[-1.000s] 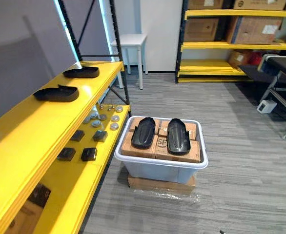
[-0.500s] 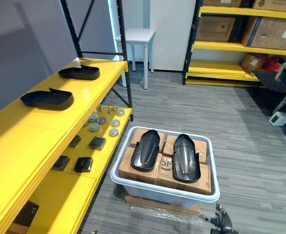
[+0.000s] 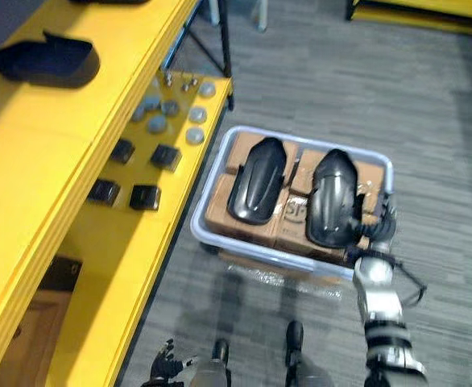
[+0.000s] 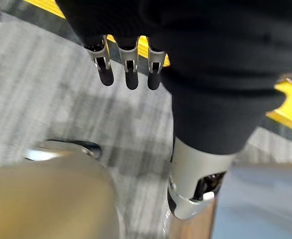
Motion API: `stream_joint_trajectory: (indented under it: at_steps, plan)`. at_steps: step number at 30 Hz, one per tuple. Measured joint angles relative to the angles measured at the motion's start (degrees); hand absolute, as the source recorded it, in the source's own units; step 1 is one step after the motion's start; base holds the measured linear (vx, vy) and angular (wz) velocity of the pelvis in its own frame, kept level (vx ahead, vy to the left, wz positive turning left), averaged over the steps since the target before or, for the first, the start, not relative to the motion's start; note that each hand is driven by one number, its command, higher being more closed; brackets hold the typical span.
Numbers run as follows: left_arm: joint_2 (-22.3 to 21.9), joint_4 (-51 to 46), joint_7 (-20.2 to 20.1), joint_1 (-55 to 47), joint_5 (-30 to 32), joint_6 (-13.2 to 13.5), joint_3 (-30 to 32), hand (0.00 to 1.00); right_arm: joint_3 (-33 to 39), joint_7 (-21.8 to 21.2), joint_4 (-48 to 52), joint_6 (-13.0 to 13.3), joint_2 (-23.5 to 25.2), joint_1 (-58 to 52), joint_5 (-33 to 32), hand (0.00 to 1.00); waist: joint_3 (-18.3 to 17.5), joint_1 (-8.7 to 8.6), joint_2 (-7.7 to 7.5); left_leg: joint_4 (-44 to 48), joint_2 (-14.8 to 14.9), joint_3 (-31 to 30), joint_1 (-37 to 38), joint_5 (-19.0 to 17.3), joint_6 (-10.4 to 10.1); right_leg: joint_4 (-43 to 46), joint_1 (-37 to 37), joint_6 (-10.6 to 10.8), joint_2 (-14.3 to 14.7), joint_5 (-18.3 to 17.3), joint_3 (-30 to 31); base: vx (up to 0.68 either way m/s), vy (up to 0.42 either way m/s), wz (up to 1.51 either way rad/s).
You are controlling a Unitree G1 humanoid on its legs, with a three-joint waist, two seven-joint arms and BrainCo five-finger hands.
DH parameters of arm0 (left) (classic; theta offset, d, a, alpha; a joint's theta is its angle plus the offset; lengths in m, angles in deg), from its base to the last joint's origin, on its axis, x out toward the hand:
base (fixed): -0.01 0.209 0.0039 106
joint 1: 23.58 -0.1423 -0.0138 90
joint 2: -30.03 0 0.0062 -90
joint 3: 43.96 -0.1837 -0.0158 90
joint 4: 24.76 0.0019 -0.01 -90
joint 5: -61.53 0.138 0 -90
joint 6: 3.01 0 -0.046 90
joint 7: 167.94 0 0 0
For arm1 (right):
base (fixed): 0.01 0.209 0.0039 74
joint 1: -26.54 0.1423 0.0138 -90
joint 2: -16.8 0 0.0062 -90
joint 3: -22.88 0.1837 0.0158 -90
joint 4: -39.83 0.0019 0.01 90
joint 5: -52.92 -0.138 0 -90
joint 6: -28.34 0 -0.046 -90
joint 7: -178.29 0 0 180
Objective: Walk over and take plastic housings, then place them on the shelf
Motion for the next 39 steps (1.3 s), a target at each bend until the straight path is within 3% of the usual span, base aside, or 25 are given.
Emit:
stream_joint_trajectory:
  at_steps: [4, 11, 16, 17, 21, 24, 28, 33, 39]
  plan:
    - [1.42, 3.11, 0.79, 1.6, -1.17, 0.49, -3.99, 0.0, -1.94, 1.02, -14.23, -0.57, -9.59, 11.23, -2.39, 0.0, 0.59, 1.1, 1.17, 2.28, -0.09, -1.11, -4.41, -0.06, -0.08, -0.4, -2.93, 0.03, 0.12, 1.12, -0.46, -0.04, 0.019, 0.09]
    - [2.43, 5.83, 2.49, 3.19, -3.95, 1.05, -8.51, 0.0, -6.93, 1.87, -27.09, -1.72, -17.16, 19.21, -2.38, 0.0, 1.5, 2.17, 2.52, 6.04, -0.18, -1.25, -9.51, -1.17, 0.49, -2.14, -5.49, 0.39, 0.36, 3.17, -0.37, -0.01, 0.054, -0.02]
    - [2.4, 7.36, 2.43, 4.59, -5.84, 1.14, -10.3, 0.0, -14.31, -1.97, -37.27, -2.45, -24.7, 25.28, -2.3, 0.0, 1.86, 3.0, 3.3, 9.23, -0.61, -1.31, -14.67, -2.02, 1.04, -4.09, -8.17, 0.75, 0.3, 5.36, -0.26, -0.06, 0.051, -0.02]
    - [2.29, 7.6, 2.37, 5.11, -6.44, 1.15, -11.15, 0.0, -16.4, -3.72, -39.05, -2.55, -26.69, 25.82, -2.3, 1.0, 1.96, 3.34, 3.72, 9.88, -0.78, -1.46, -15.99, -2.09, 1.14, -4.25, -8.98, 0.81, 0.21, 5.64, -0.36, -0.05, 0.022, 0.03]
    - [1.77, 8.01, 2.22, 7.09, -6.7, 1.18, -13.51, 0.0, -23.98, -7.48, -42.52, -2.9, -31.71, 26.8, -2.0, 1.0, 2.26, 4.72, 5.88, 11.84, -1.37, -2.88, -21.16, -2.0, 1.27, -4.03, -12.62, 0.9, -0.05, 6.17, -1.78, -0.05, 0.007, 0.13]
    - [1.37, 8.01, 2.18, 8.41, -6.84, 1.15, -13.49, 0.0, -29.58, -7.19, -42.55, -3.1, -35.95, 28.79, 0.04, 1.0, 2.29, 5.93, 6.12, 11.96, -1.66, -3.02, -23.79, -1.57, 1.63, -3.17, -15.43, 0.88, -0.42, 6.28, -2.02, -0.03, -0.01, 0.06]
    - [0.35, 4.39, 2.17, 10.07, -7.83, 1.12, -11.39, 0.0, -41.42, -6.61, -35.81, -3.5, -38.61, 28.91, 2.79, 1.0, 2.33, 5.24, 6.28, 10.47, -2.1, -2.59, -25.11, -0.08, 1.62, 0.46, -19.09, 0.68, -1.73, 5.08, -2.47, -0.01, -0.047, 0.04]
    - [-1.81, 3.17, 2.2, 12.11, -7.86, 1.44, -10.84, 0.0, -42.24, -6.6, -33.93, -3.48, -35.61, 27.06, 2.95, 1.0, 2.2, 4.87, 6.36, 8.52, -1.87, -2.1, -23.36, 1.06, 1.07, 0.98, -18.79, 0.46, -1.65, 4.92, -2.07, 0.0, -0.071, -0.01]
    - [-5.12, 2.98, 2.18, 11.99, -7.65, 1.69, -11.7, 0.0, -34.57, -8.62, -31.81, -3.59, -27.28, 20.3, 5.15, 1.0, 2.21, 2.14, 6.32, 5.42, -1.77, -1.39, -13.8, 1.19, 1.09, -1.44, -9.88, 0.26, -1.47, 4.8, -1.79, 0.05, -0.012, -0.03]
